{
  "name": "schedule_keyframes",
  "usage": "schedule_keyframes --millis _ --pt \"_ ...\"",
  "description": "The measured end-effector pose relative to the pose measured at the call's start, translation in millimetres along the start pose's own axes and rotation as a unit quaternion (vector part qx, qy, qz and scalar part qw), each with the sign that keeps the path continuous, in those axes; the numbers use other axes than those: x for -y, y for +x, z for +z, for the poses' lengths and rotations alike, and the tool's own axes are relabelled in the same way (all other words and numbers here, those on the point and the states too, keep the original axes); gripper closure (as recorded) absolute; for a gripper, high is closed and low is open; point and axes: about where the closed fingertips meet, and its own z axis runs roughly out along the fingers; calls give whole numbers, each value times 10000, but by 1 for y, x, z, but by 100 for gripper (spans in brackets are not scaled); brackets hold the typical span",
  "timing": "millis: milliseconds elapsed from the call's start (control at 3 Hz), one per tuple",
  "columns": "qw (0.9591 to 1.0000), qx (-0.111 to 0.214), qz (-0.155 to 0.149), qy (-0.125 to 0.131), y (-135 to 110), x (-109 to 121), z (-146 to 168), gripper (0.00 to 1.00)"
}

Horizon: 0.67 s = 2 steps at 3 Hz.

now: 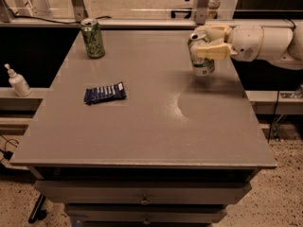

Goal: Place 7up can upright

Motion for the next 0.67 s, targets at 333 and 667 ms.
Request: schedule_keyframes --millis 333,667 --pt "9994 312 134 -9 9 1 -11 100" --pt "9983 522 247 -94 14 2 -22 82"
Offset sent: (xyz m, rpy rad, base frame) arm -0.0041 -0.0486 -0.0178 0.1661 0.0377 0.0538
